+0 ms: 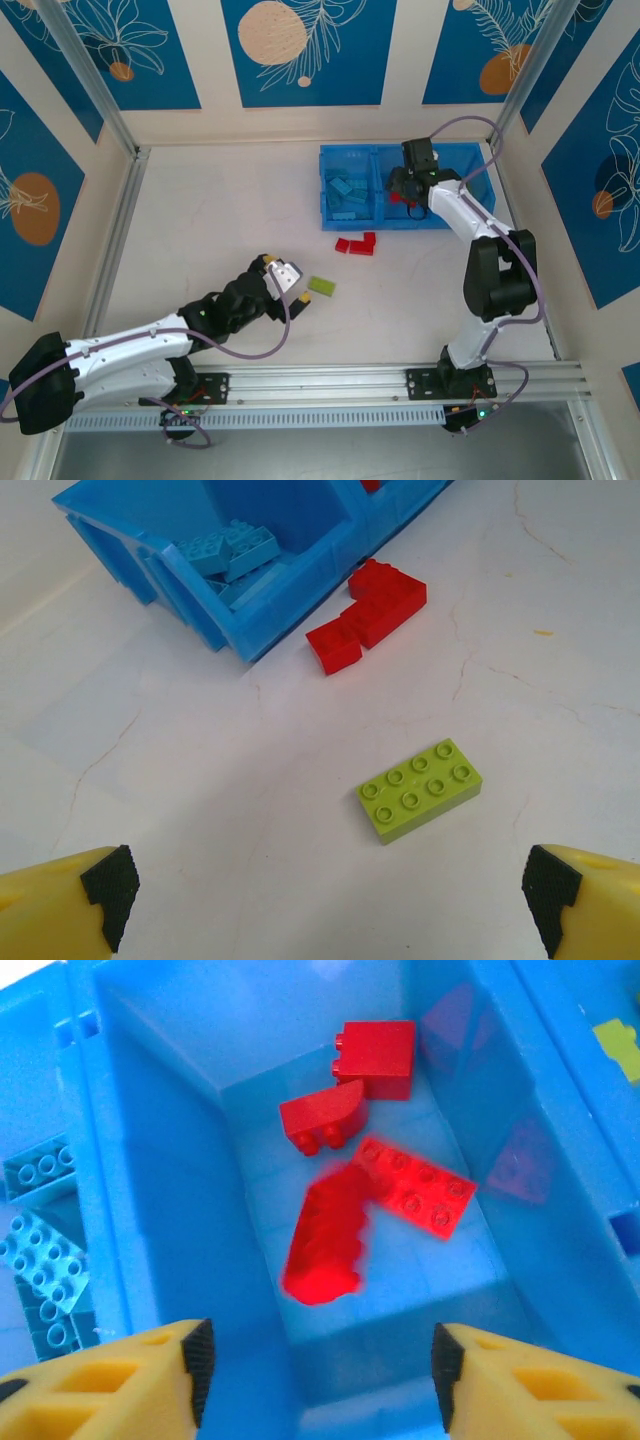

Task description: Sort the legos into containers by color

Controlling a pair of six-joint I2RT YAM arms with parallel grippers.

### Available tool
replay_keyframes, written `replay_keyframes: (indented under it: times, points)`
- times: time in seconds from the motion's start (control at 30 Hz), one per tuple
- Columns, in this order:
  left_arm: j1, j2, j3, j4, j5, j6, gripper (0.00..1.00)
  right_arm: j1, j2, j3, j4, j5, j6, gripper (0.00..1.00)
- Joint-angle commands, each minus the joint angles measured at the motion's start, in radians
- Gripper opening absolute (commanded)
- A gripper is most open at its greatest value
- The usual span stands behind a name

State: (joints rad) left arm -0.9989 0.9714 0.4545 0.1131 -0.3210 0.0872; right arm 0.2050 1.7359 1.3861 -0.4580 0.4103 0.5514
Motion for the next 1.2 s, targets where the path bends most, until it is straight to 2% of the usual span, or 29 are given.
replay_keyframes:
  times: [0.0,0.13,0.27,0.37,0.47,0.6,0.7,0.9,0.97,1.03,1.1,1.17]
  points:
    - [0.005,0.009,0.02,0.02,-0.025,0.013,1.0,-0.001,-0.15,-0.02,-0.057,-0.076,0.005,0.66]
    - [0.005,0.02,0.023,0.031,-0.014,0.008,1.0,0.018,-0.383,-0.199,-0.041,-0.165,0.04,0.67]
    - [0.004,0.042,0.05,0.008,-0.004,-0.022,1.0,0.088,-0.639,-0.441,-0.028,-0.254,0.074,0.7]
    - [0.003,0.044,0.09,-0.007,0.042,-0.124,1.0,0.183,-0.795,-0.602,-0.026,-0.31,0.107,0.72]
    - [0.005,0.029,0.123,-0.023,0.007,-0.259,1.0,0.35,-0.851,-0.712,-0.006,-0.317,0.129,0.74]
    - [0.006,-0.034,0.148,-0.079,-0.031,-0.319,1.0,0.554,-0.725,-0.728,0.035,-0.269,0.075,0.82]
    - [0.007,-0.084,0.166,-0.143,-0.061,-0.311,1.0,0.632,-0.539,-0.636,0.024,-0.179,-0.024,0.83]
    - [0.006,-0.199,0.142,-0.263,-0.122,-0.341,1.0,0.688,-0.165,-0.436,0.068,-0.069,-0.261,0.85]
    - [0.007,-0.236,0.123,-0.297,-0.14,-0.362,1.0,0.697,-0.063,-0.391,0.083,-0.012,-0.308,0.85]
    - [0.008,-0.269,0.103,-0.324,-0.151,-0.379,1.0,0.693,0.007,-0.36,0.098,-0.016,-0.349,0.85]
    - [0.008,-0.3,0.086,-0.342,-0.142,-0.382,1.0,0.691,0.058,-0.333,0.103,-0.035,-0.36,0.81]
    - [0.008,-0.319,0.079,-0.352,-0.125,-0.371,1.0,0.693,0.08,-0.318,0.093,-0.056,-0.351,0.7]
